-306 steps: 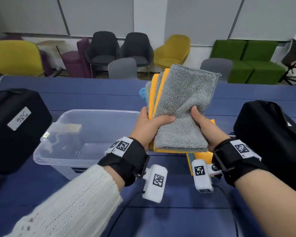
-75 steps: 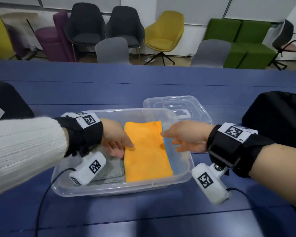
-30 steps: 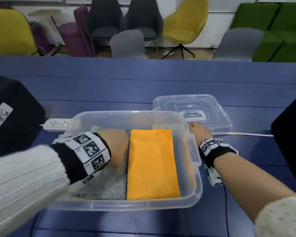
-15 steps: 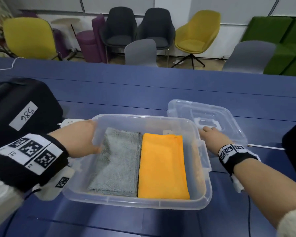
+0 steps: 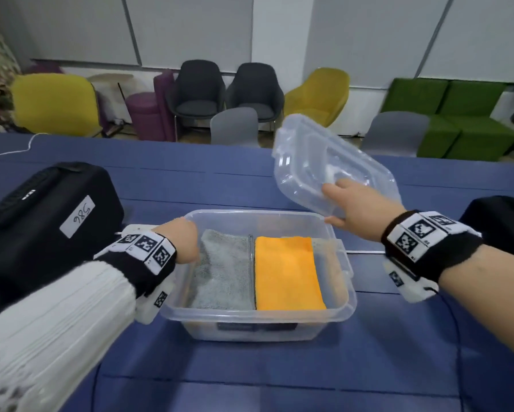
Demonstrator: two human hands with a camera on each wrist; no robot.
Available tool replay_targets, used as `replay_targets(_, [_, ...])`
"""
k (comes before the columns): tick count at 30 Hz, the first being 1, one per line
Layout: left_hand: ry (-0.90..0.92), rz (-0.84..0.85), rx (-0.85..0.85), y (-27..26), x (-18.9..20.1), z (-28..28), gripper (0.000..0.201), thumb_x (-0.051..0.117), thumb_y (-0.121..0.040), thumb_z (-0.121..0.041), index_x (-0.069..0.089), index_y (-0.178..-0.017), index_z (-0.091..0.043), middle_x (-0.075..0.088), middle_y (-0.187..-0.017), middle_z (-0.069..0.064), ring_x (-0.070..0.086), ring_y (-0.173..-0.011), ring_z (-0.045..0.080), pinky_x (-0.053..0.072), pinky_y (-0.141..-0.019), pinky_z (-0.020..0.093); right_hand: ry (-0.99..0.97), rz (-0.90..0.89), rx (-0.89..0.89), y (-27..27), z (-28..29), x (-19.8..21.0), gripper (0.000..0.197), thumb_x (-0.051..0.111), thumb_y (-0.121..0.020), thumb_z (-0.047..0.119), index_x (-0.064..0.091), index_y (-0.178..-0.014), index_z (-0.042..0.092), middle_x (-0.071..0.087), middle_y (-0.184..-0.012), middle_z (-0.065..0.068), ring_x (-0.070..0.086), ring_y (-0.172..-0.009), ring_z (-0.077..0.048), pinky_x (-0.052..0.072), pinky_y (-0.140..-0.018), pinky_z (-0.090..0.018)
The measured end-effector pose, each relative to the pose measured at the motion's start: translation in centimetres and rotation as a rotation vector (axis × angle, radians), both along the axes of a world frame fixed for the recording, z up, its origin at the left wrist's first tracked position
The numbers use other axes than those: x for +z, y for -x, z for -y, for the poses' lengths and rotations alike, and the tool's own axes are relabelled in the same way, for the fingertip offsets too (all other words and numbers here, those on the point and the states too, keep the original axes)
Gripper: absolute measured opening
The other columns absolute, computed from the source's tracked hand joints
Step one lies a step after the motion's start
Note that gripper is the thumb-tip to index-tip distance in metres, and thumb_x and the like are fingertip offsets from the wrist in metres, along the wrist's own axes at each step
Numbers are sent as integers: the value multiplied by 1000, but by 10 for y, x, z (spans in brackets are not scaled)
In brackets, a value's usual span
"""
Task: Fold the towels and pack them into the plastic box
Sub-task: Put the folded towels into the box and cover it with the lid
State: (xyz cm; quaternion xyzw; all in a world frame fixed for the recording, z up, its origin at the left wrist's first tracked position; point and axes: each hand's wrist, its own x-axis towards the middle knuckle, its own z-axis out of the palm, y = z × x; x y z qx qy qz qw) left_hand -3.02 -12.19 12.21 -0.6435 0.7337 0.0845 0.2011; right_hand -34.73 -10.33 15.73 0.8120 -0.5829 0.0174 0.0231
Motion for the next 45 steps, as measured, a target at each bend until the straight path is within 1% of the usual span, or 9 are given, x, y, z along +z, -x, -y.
replay_targets(6, [96,-591,246,-37,-4,-2,44,36,-101,-36,55,-127,-6,55,-133,14,52,-120,29,41,-101,34,-242,-159,115,-90,-74,-1,41,60,-88,22,43,-125,18,50,-114,-9,56,-100,-32,43,-73,-36])
replay_targets(10, [-32,-1201,527,-46,-12,-29,53,40,-94,-58,63,-109,-12,69,-109,10,64,-99,23,52,-85,38,-245,-197,223,-133,-105,-25,40,59,-88,19,43,-124,15,50,-112,-12,53,-100,-34,37,-67,-37])
replay_targets(13, [-41,-1168,457,-56,-39,-34,94,47,-67,-87,53,-127,-15,60,-127,5,58,-116,23,43,-102,48,-196,-151,237,-156,-113,-40,37,57,-89,11,42,-123,13,48,-112,-12,49,-101,-33,38,-65,-38])
replay_targets(18, [-11,-1142,335,-53,-41,-54,33,49,-96,-36,44,-125,-21,57,-122,-1,56,-110,18,43,-99,34,-80,-92,221,-176,-117,-47,30,53,-90,5,43,-118,10,48,-111,-12,46,-102,-32,35,-65,-39])
replay_targets(25, [127,-1080,324,-52,-47,-65,39,40,-97,-14,37,-136,-18,50,-124,0,49,-115,22,36,-95,32,-113,-68,283,-173,-111,-53,33,45,-97,25,48,-124,7,52,-121,-12,48,-110,-32,42,-87,-44])
replay_targets(30, [118,-1028,381,-46,-59,-45,41,37,-91,-16,37,-132,-11,52,-124,10,53,-107,27,43,-97,41,-82,63,-172,-111,-89,-65,69,17,-94,61,32,-145,17,35,-150,-3,30,-138,-23,23,-112,-44])
replay_targets(36, [151,-998,472,-29,-56,-37,38,36,-98,-19,33,-132,-1,49,-124,16,50,-101,30,36,-84,32,-211,257,-671,-48,-59,-88,73,21,-97,58,4,-152,14,-1,-161,-4,-3,-148,-25,8,-117,-52])
replay_targets(41, [152,-1189,687,-30,-64,-27,61,48,-95,-40,28,-139,-4,52,-121,13,50,-98,26,36,-83,32,-313,748,-922,-26,-45,-95,68,35,-98,47,24,-145,0,43,-141,-23,44,-127,-39,36,-94,-39])
replay_targets(45, [-66,-1504,914,-39,-79,-28,92,80,-54,-49,51,-129,-5,67,-113,14,66,-96,33,52,-88,45,-329,786,-929,-23,-43,-99,66,39,-96,49,39,-136,-4,53,-131,-22,52,-116,-37,37,-83,-35])
